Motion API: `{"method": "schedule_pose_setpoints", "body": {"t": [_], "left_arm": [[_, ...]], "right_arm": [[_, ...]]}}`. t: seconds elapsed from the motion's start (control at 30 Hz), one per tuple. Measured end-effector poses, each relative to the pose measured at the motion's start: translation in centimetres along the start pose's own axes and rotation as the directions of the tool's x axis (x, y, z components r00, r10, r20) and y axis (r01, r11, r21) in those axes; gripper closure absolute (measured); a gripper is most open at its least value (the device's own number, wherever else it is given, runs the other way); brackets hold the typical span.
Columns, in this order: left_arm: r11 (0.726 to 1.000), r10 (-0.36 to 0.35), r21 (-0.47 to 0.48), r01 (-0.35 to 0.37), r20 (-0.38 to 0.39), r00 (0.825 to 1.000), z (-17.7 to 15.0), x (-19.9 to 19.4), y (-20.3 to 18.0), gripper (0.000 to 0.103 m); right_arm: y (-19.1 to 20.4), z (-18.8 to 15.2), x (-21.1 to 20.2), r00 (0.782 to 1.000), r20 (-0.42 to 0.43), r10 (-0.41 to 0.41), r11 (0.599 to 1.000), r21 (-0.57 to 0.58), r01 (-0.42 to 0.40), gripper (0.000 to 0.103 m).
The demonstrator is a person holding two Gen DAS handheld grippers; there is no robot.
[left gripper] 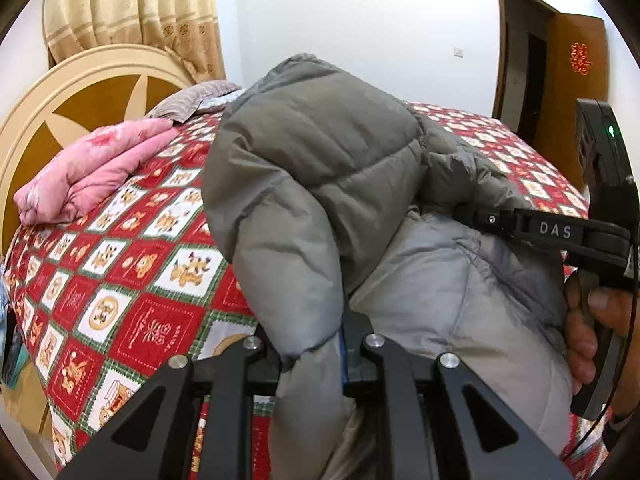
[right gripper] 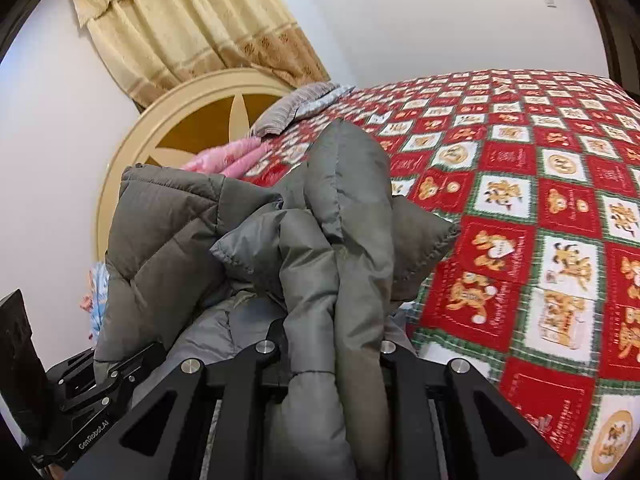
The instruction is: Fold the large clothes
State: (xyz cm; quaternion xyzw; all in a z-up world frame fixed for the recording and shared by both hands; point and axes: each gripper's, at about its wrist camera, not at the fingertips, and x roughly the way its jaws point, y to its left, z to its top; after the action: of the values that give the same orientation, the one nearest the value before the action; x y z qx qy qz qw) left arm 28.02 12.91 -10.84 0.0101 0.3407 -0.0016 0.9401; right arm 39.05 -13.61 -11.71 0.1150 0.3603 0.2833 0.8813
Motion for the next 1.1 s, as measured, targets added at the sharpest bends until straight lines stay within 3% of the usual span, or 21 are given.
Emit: {"method": "schedule_pose_setpoints", "body": {"t": [0.23, 0.6, 0.73, 0.9, 1.1], "left_arm": [[1.000, 0.021, -0.016, -0.022, -0.031, 0.999, -1.1, 1.8, 0.9, 0.074], [0.998, 0.039, -0.054, -0.042, -0.059, 0.998, -1.8, 3.3, 1.5, 0.055], [0.997, 0.036, -0.063, -0.040, -0.066, 0.997, -2.0, 3.7, 1.7, 0.053], [0.994, 0.090, -0.057, -0.093, -0.056, 0.994, -2.1, 3.8, 1.8, 0.032], [0.994, 0.101, -0.047, -0.104, -0.060, 0.993, -2.1, 4.1, 2.0, 0.029]], "right_arm": [[-0.7, -0.7, 3.5, 0.997, -0.072, -0.013, 1.000, 0.003, 0.013, 0.086], [-1.2, -1.3, 5.5, 0.993, -0.116, -0.033, 0.999, -0.003, 0.033, 0.085], [-1.3, -1.4, 6.0, 0.991, -0.131, -0.040, 0.999, -0.004, 0.040, 0.084], [-1.7, -1.5, 6.3, 0.989, -0.138, -0.048, 0.999, -0.001, 0.048, 0.080], [-1.7, -1.7, 6.6, 0.987, -0.142, -0.072, 0.997, -0.014, 0.071, 0.076]]}}
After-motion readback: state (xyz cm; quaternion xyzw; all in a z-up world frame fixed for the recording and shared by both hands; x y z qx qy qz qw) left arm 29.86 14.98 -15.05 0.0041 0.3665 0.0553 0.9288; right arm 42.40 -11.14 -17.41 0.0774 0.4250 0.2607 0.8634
